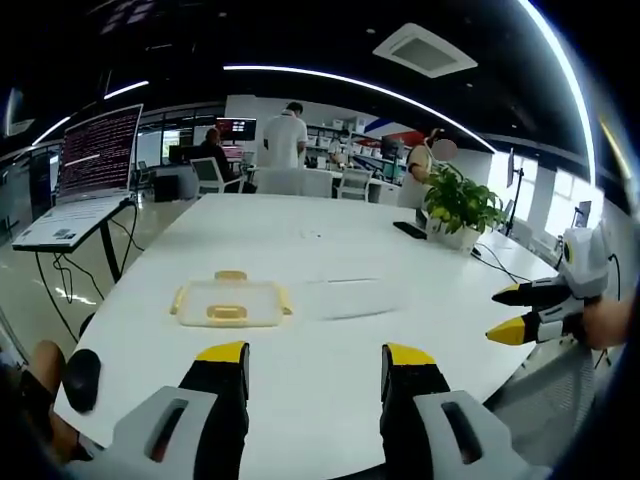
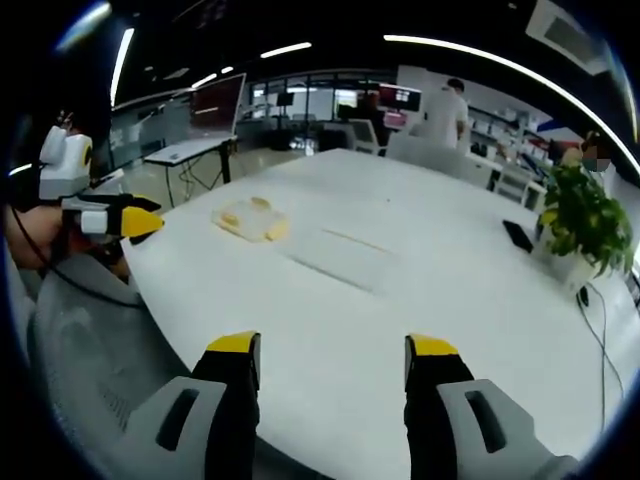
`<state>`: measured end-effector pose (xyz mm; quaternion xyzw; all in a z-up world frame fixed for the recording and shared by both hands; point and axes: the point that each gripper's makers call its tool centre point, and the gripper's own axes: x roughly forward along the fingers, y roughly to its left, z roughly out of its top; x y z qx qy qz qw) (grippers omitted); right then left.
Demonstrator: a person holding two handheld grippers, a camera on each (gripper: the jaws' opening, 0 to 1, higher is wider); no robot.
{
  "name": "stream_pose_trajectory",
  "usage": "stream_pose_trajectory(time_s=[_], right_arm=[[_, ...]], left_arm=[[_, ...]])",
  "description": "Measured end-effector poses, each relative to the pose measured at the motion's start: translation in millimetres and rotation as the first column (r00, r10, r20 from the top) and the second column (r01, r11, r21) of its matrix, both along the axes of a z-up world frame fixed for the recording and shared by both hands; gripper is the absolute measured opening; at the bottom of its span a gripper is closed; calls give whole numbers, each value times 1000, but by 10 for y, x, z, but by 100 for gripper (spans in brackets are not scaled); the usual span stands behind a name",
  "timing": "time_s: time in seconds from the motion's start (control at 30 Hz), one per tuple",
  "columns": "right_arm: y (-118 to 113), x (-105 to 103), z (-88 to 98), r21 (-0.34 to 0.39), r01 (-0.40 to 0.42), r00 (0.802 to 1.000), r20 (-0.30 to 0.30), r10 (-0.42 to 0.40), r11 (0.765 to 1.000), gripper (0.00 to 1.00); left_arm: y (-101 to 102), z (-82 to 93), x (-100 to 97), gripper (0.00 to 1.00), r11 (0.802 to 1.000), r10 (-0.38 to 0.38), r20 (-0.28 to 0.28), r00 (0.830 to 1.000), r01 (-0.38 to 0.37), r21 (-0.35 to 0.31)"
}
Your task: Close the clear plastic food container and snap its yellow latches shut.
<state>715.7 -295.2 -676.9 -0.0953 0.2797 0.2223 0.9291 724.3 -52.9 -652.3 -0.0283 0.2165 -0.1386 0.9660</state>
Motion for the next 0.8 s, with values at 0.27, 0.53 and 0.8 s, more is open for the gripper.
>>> stream_pose_trajectory(time_s=[0.27, 0.53, 0.8], right_arm=[[4, -2, -2, -2, -4, 1000, -1, 4, 1000, 55], [12, -6, -4, -6, -7, 1000, -1, 7, 1000, 55], [9, -7, -9, -11, -8, 1000, -1, 8, 1000, 55]], left_arm=[[-2, 2, -2, 47, 1000, 0, 1, 1000, 0, 1], [4, 3, -2, 47, 1000, 2, 2, 1000, -2, 0], [4, 8, -1, 47, 1000, 2, 5, 1000, -2, -1]])
